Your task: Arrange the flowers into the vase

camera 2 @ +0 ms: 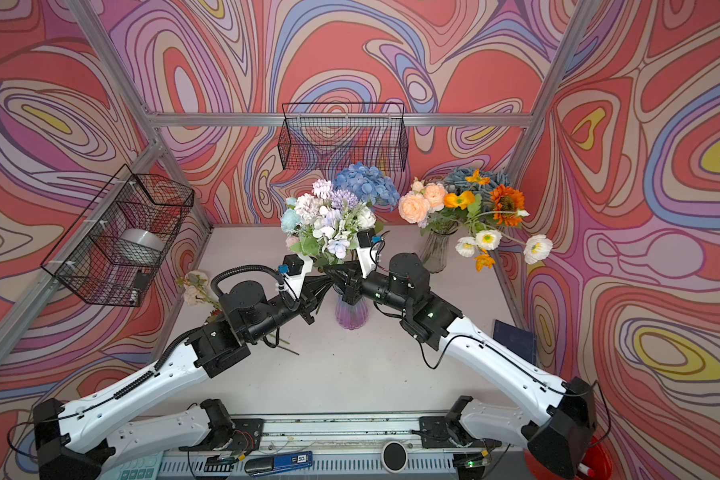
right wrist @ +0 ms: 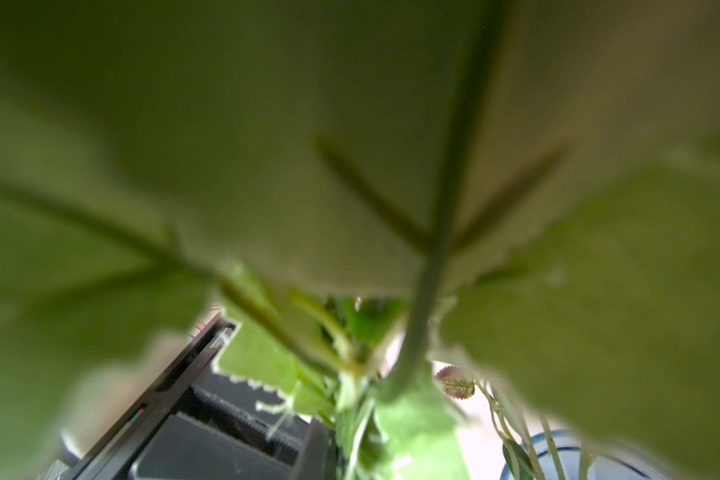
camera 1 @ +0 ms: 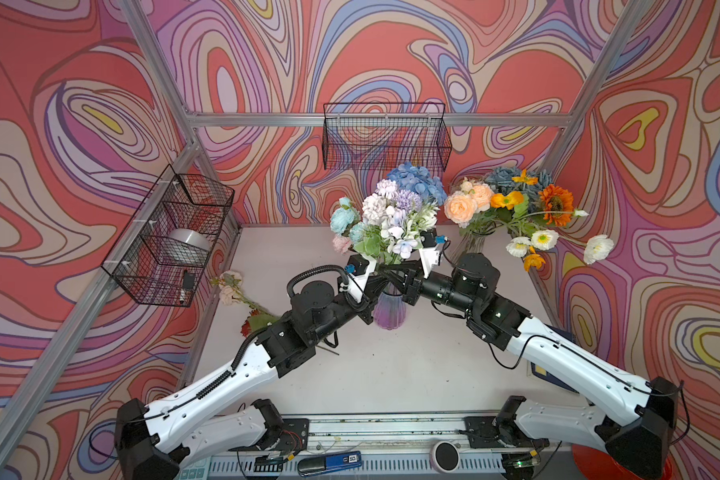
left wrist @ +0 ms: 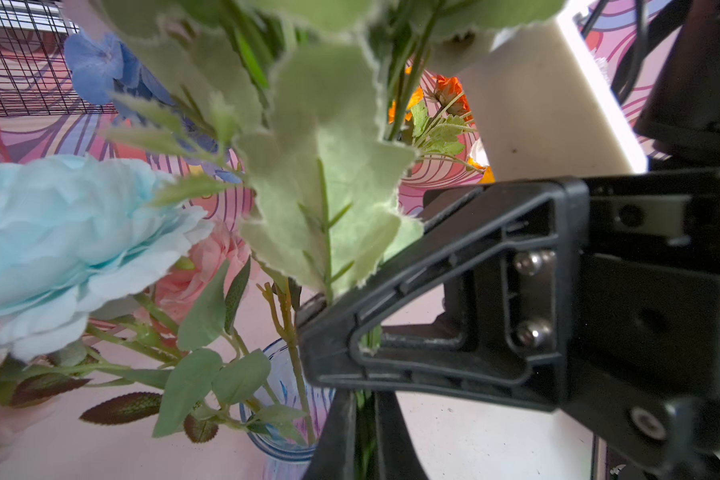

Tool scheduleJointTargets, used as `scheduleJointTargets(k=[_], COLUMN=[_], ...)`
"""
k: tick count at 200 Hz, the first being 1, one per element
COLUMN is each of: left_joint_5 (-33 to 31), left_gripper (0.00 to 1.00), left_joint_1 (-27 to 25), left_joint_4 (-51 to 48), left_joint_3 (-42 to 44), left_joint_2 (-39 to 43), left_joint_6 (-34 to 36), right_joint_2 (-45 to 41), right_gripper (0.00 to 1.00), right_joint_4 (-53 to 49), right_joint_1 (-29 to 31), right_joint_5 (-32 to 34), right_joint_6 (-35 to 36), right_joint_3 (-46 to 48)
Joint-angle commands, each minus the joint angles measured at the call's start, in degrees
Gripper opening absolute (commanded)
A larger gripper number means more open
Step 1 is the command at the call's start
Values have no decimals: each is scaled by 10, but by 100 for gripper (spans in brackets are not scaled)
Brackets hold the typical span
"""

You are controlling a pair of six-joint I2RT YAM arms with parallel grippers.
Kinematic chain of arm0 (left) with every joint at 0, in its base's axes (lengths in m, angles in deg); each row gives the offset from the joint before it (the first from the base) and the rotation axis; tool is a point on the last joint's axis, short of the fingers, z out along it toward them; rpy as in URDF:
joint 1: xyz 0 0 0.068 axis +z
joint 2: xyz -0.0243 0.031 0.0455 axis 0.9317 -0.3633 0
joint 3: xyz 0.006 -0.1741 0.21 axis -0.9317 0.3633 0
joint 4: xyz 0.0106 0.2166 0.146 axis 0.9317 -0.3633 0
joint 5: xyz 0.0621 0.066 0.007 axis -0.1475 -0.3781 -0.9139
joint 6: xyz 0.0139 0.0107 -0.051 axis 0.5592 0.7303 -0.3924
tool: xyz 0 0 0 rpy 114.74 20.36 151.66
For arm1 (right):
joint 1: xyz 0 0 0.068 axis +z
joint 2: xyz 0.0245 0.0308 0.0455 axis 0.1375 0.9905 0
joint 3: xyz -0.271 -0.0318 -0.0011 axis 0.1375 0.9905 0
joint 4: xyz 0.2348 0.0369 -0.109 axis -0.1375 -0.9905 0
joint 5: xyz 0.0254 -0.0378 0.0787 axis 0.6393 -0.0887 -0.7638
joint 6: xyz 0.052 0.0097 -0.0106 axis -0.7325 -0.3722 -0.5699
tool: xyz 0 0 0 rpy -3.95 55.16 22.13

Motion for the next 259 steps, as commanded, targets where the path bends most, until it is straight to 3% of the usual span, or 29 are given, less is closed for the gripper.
scheduleJointTargets(k=[1, 10, 25, 54, 89, 131, 178, 259], left_joint_5=[1, -11, -57, -176, -215, -102, -19, -22], left_gripper=[28, 46, 66, 85, 88, 90, 90, 87], left_joint_1=[-11, -10, -11, -9, 20, 97, 104, 125], left_joint_4=[27, 37, 59, 112, 107, 104, 124, 128], left_joint_3=[-14, -7, 14, 74, 118, 139, 97, 78], left_joint_2=[13, 20, 34, 78, 110, 98, 24, -40], left_joint_6=[12, 8, -7, -38, -97, -202, -198, -209], right_joint_2=[5, 2, -7, -32, -75, -112, -80, -17], right_gripper=[0, 0, 0, 0, 0, 0, 0, 0], right_joint_4=[-14, -15, -22, -54, -82, -29, 84, 247], right_joint_1=[-4, -4, -4, -7, -10, -10, -9, -9], right_joint_5=[21, 31, 63, 161, 280, 403, 367, 293], right_joint_6=[12, 15, 25, 50, 86, 135, 171, 164], right_joint_3=[-10, -8, -2, 12, 36, 70, 72, 157])
